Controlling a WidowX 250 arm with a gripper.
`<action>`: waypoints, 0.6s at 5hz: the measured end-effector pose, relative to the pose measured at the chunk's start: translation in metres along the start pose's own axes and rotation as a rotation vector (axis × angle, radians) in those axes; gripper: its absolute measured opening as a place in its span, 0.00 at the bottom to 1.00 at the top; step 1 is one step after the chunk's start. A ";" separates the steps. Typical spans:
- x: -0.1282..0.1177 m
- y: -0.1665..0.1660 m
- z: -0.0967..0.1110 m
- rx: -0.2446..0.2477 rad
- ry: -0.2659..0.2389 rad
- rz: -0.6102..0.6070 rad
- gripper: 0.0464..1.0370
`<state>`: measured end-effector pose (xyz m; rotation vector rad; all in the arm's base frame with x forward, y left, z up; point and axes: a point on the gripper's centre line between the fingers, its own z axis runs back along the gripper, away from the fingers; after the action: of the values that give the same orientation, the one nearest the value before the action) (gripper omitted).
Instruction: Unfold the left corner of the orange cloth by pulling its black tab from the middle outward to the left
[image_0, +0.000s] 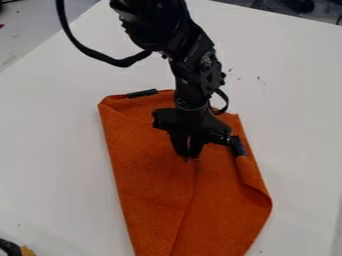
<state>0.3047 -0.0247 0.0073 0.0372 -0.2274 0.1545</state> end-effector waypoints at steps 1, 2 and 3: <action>0.000 0.001 0.000 -0.003 -0.008 0.003 0.04; -0.001 0.004 0.003 0.034 0.006 0.002 0.01; 0.003 0.004 0.036 0.126 -0.063 -0.002 0.01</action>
<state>0.2993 -0.0221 0.0437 0.1675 -0.2800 0.1660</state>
